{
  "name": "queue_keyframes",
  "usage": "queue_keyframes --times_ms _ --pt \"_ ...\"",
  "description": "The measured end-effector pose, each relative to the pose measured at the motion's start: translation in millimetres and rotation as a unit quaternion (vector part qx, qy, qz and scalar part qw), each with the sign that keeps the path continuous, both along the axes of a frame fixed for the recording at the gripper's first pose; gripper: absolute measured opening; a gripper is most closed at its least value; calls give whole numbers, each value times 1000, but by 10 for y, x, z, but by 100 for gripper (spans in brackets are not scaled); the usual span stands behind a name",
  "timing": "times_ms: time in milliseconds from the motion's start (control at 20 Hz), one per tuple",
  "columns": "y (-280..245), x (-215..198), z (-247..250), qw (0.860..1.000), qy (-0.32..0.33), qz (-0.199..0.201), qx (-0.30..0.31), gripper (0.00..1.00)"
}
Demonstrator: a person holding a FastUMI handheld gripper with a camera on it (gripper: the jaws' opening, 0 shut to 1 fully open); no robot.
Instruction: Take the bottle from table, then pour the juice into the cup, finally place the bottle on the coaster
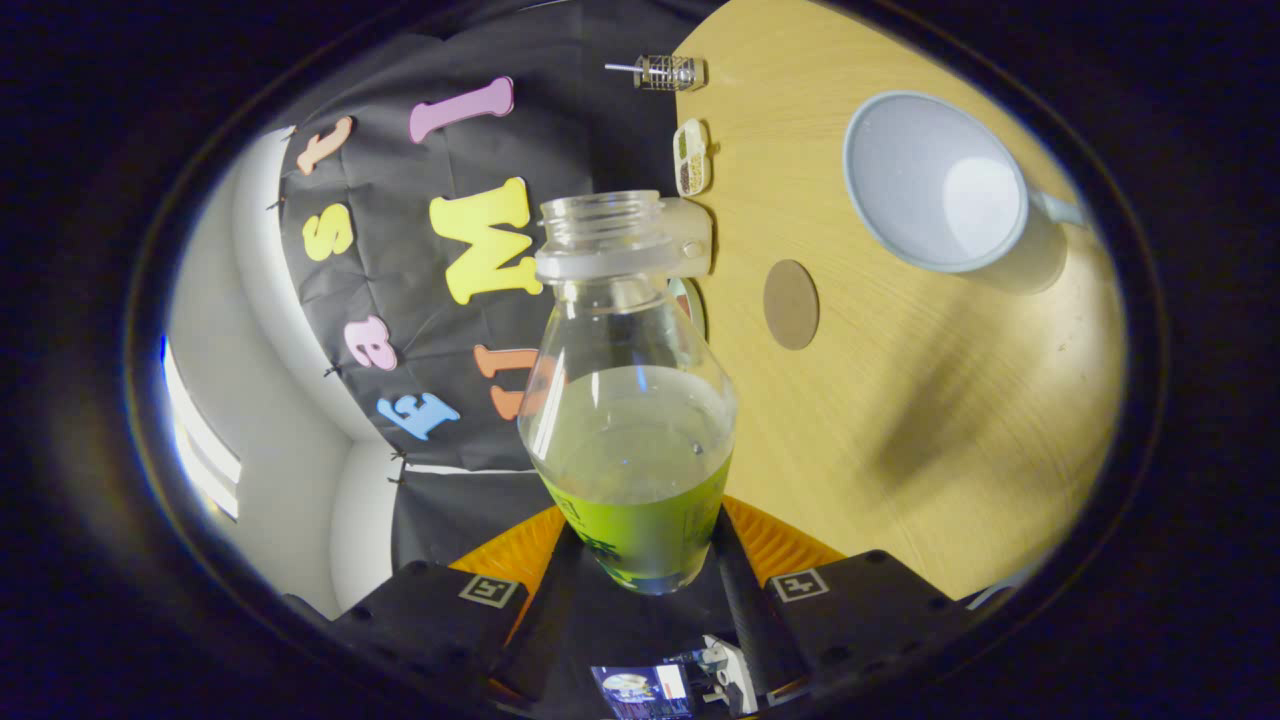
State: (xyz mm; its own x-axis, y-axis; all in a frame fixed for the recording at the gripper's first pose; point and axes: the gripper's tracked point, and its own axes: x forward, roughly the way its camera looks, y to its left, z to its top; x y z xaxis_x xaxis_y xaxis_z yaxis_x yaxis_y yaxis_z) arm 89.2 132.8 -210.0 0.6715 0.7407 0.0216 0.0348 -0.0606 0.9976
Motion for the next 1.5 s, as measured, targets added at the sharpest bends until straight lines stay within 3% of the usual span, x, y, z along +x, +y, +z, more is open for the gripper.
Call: queue_keyframes --times_ms 800,1500 --pt "-134 83 194 997 5 -10 80 76" --pt "-180 61 346 994 2 -6 110 76"
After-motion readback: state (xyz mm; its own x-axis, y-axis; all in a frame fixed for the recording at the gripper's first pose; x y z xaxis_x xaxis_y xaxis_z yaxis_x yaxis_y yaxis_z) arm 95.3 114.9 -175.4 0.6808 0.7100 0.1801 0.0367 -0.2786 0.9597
